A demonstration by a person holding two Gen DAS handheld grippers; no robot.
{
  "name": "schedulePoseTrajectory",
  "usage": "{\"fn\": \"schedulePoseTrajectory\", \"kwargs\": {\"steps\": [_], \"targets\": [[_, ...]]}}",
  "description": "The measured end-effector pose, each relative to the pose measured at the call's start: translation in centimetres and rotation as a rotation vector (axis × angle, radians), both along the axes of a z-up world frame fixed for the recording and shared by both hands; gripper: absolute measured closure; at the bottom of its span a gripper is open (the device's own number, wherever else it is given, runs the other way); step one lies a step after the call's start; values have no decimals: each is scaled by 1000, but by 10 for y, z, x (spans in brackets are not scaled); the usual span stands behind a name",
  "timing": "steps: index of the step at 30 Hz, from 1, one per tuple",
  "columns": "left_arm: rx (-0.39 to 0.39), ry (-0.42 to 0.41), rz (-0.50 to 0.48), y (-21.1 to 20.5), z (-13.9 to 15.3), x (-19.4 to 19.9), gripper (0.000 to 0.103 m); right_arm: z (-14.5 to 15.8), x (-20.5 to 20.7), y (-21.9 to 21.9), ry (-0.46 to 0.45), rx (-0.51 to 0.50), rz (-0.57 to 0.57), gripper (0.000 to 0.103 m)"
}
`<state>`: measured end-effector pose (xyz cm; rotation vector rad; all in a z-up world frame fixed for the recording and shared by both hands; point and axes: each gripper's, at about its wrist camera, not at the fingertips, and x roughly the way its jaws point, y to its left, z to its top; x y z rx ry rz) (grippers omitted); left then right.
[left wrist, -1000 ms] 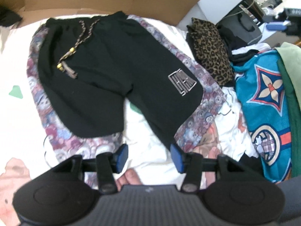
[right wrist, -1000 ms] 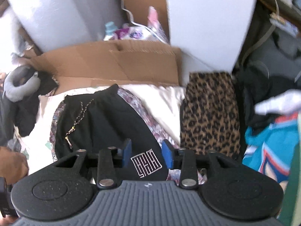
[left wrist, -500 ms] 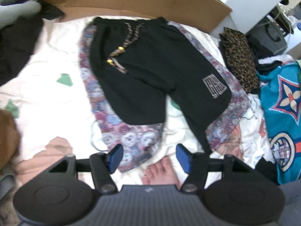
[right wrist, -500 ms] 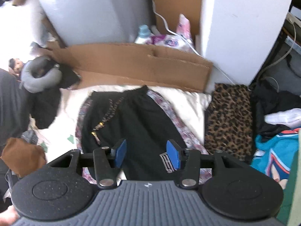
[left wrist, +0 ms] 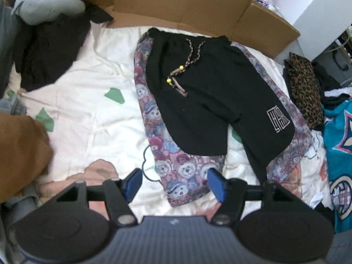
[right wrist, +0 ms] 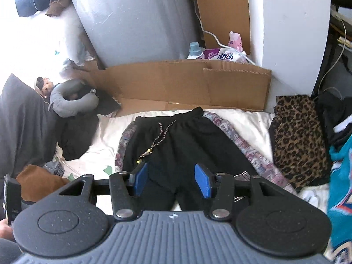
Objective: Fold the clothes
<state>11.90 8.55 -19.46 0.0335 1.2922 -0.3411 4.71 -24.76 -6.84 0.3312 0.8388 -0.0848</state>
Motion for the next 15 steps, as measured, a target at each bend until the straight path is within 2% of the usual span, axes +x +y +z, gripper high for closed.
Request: {"fn": "schedulePoseTrajectory", "kwargs": {"steps": [6, 9, 11, 15], "targets": [[-24, -11, 8, 3, -27, -6, 35, -49, -7, 19, 25, -7, 0, 48], [-34, -5, 16, 5, -42, -6, 35, -82, -8, 22, 63, 43, 27, 49], [-27, -9, 1, 4, -51, -4, 35, -103, -8, 24, 91, 50, 25, 49], [16, -27, -91, -3, -65, 0, 35, -139, -5, 26, 136, 57, 22, 49]]}}
